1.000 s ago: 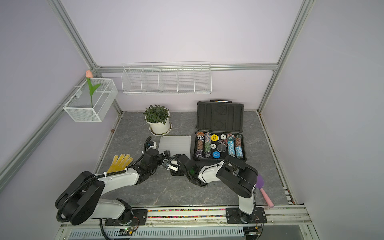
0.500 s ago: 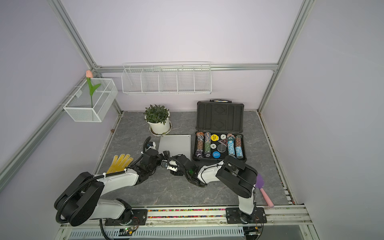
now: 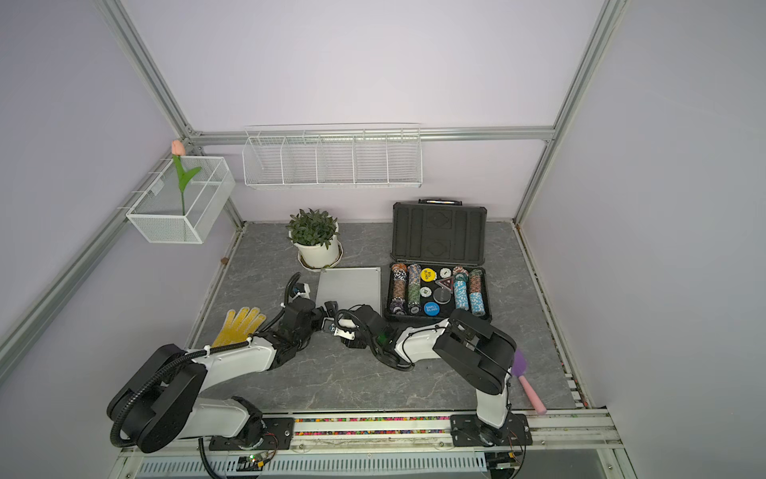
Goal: Close the poker set cases
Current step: Fasten the fastener on the poker set case.
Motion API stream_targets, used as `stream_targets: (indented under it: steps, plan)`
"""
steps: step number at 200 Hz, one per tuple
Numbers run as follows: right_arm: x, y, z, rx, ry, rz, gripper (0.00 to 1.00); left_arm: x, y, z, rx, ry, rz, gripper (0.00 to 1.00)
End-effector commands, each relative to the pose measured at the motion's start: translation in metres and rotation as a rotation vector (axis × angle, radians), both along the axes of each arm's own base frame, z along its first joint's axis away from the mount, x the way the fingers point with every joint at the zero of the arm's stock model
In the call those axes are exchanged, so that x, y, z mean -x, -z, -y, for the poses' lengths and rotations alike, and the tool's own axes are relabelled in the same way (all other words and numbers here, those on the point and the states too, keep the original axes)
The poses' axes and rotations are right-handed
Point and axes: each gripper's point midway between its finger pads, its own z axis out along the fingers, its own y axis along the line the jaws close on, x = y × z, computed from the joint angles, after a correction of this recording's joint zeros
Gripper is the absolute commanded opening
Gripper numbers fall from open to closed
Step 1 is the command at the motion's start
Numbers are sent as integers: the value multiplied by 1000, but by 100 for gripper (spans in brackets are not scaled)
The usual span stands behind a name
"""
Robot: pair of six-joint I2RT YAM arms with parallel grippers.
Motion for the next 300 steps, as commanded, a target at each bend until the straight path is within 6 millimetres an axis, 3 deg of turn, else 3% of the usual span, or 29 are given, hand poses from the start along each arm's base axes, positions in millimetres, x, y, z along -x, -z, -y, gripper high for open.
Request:
stream_targets:
  steps: [1,97,103,167,205,260,278,300]
  plan:
    - [8,56,41,207,22,-137,50,17,27,-16,-69,-16,-95,99]
    - [21,70,52,252,-71,-309,37,17,27,-17,-72,-17,-93,99]
    - [15,61,45,235,-80,-304,35,17,26,-17,-72,-17,-92,99]
    - [16,61,44,215,-131,-405,28,17,24,-18,-75,-18,-87,99]
    - [10,40,36,129,-147,-435,27,15,19,-19,-77,-21,-79,99]
    - [-27,-22,27,-91,-50,-359,41,14,12,-18,-90,-9,-71,99]
    - [-40,-46,29,-161,-5,-326,53,12,7,-18,-98,-7,-63,99]
    - [-47,-61,36,-190,46,-293,72,10,0,-18,-107,-2,-53,99]
